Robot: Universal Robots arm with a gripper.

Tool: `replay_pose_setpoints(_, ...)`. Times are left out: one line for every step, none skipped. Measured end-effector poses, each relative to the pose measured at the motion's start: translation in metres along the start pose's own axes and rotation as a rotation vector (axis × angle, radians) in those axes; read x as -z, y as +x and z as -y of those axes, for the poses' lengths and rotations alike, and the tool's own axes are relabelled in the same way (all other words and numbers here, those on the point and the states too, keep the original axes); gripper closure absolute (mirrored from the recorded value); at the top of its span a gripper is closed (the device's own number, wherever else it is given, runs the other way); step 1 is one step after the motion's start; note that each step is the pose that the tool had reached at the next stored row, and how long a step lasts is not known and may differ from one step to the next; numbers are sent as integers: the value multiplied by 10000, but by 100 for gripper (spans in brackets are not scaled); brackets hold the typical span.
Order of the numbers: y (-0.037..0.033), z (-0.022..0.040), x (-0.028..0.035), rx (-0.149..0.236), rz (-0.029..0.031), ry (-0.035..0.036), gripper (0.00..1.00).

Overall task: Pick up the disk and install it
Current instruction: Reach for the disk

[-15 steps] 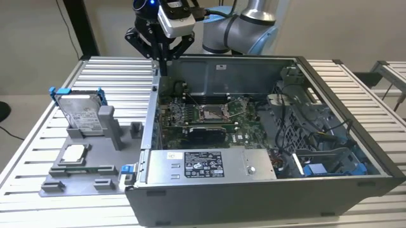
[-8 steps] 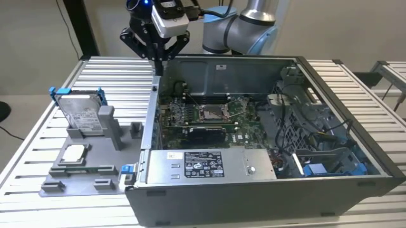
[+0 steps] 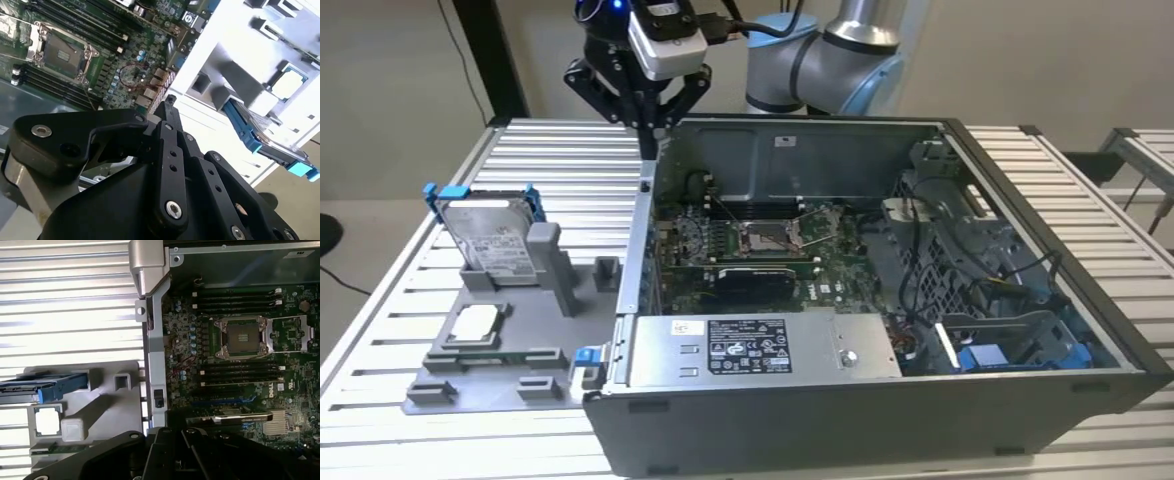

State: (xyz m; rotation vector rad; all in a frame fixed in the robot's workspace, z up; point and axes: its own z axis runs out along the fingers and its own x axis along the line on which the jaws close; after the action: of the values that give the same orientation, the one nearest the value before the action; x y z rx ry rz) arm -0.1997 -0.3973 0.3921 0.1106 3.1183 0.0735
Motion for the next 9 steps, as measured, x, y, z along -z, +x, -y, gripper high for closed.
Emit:
replay_pose_setpoints(9,0,0,1,0,0,100)
replay_pose_setpoints(17,1,-1,1,1,-1,100)
replay_pose_setpoints(19,1,-1,1,0,0,100)
replay_pose_setpoints(22,1,-2,1,0,-1,100)
replay_pose_setpoints(24,1,-3,2,-1,0,100)
replay_pose_setpoints(26,2,-4,1,-2,0,100)
replay_pose_setpoints(26,2,-4,1,-5,1,100)
replay_pose_setpoints(26,2,-5,1,-7,1,100)
replay_pose_setpoints(26,2,-6,1,-8,2,100)
